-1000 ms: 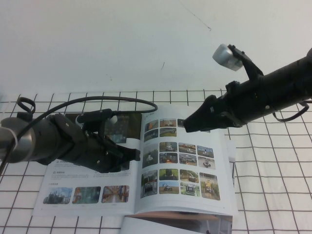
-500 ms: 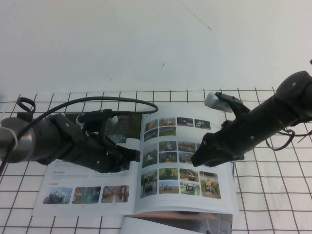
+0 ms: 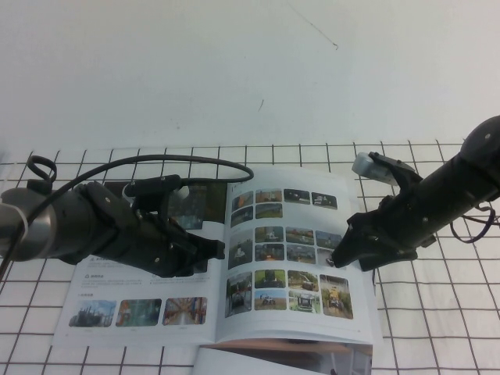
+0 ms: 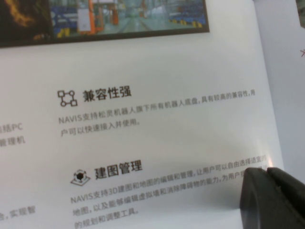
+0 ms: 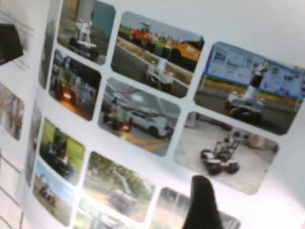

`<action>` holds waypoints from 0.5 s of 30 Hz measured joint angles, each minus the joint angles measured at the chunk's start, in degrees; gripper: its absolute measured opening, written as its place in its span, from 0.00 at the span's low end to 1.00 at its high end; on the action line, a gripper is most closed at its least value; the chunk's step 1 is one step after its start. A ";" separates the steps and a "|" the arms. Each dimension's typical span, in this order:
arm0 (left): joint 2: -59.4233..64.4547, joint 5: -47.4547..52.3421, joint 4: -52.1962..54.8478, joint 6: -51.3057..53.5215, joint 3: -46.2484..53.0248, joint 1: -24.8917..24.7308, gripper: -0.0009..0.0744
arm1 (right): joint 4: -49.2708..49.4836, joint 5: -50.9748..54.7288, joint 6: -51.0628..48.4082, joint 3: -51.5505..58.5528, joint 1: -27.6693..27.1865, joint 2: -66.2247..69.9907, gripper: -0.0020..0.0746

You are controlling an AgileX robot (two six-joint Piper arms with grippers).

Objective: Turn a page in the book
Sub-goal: Open the closed book

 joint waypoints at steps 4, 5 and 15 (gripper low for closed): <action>0.00 0.00 0.00 0.00 0.00 0.00 0.01 | 1.41 0.56 -0.61 0.00 -0.10 0.00 0.63; 0.00 0.00 0.00 0.00 0.00 0.00 0.01 | 1.40 0.66 -0.70 0.00 -0.10 0.00 0.63; 0.00 0.00 0.00 0.00 0.00 0.00 0.01 | 1.05 0.66 -0.82 0.00 -0.10 0.04 0.63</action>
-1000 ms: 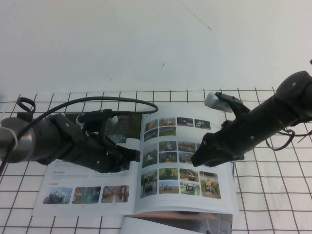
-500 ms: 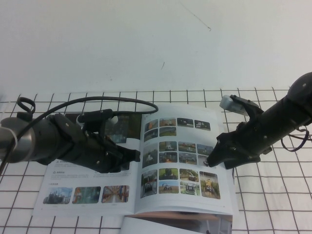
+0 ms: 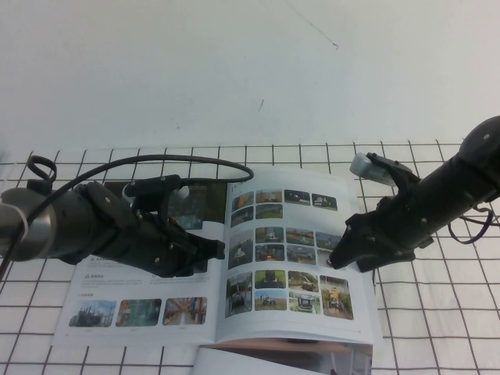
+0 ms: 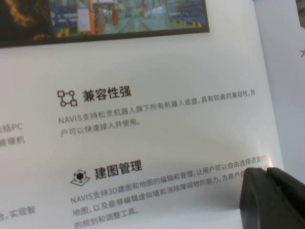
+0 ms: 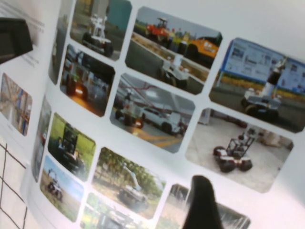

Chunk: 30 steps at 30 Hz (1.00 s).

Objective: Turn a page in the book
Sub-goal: Open the closed book

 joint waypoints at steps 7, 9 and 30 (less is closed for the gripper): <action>0.00 0.00 0.00 0.17 0.00 0.00 0.01 | -0.16 0.00 -0.82 1.68 0.00 0.00 0.63; 0.00 0.00 -0.02 0.17 0.00 0.00 0.01 | 0.01 -0.24 -1.73 2.79 0.00 0.00 0.63; 0.00 0.00 -0.49 0.17 0.00 0.00 0.01 | 9.45 2.89 -12.02 4.61 -1.52 0.00 0.63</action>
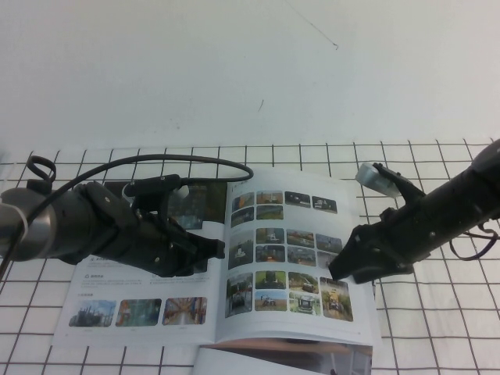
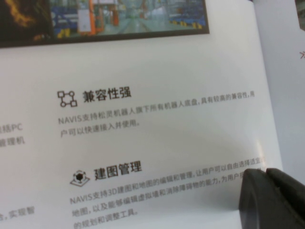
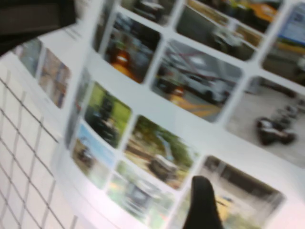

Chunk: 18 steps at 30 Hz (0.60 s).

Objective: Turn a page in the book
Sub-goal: Open the closed book

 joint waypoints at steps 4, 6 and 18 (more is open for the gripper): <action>0.00 0.00 -0.08 0.00 0.00 0.00 0.01 | -4.33 0.03 1.70 0.00 -1.41 0.00 0.63; 0.00 0.00 -0.08 0.00 0.00 0.00 0.01 | -5.34 0.27 2.22 0.00 -2.14 0.00 0.63; 0.00 -0.22 -0.58 -0.12 0.00 0.00 0.01 | -2.74 0.87 1.78 0.00 -2.39 0.00 0.63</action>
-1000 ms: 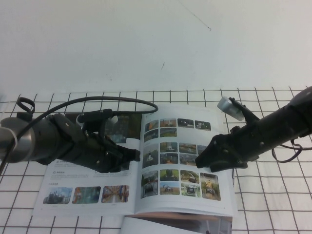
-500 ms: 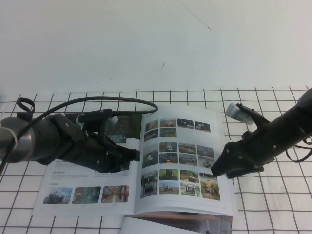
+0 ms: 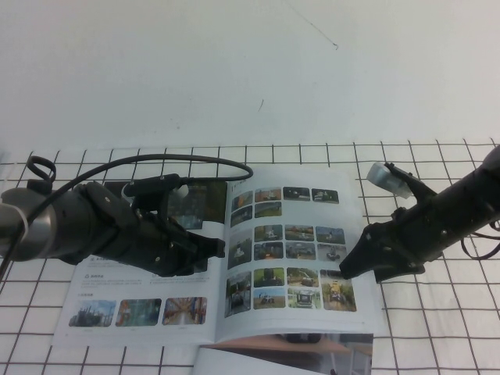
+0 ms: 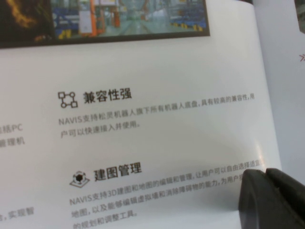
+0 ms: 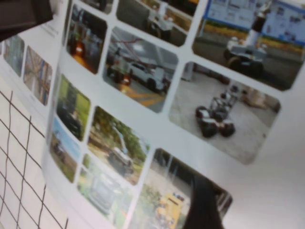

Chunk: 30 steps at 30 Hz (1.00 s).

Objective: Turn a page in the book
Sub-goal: Open the closed book

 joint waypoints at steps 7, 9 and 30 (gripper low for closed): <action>0.00 -0.08 0.00 0.10 0.00 0.00 0.01 | 0.12 0.12 -0.22 0.00 -0.69 -0.49 0.63; 0.00 -0.08 0.00 0.10 0.00 0.00 0.01 | 0.12 0.12 -0.22 0.10 -1.27 -1.75 0.63; 0.02 -0.21 -0.02 0.22 0.00 0.00 0.01 | -0.23 -6.11 -0.87 2.17 3.83 -3.17 0.63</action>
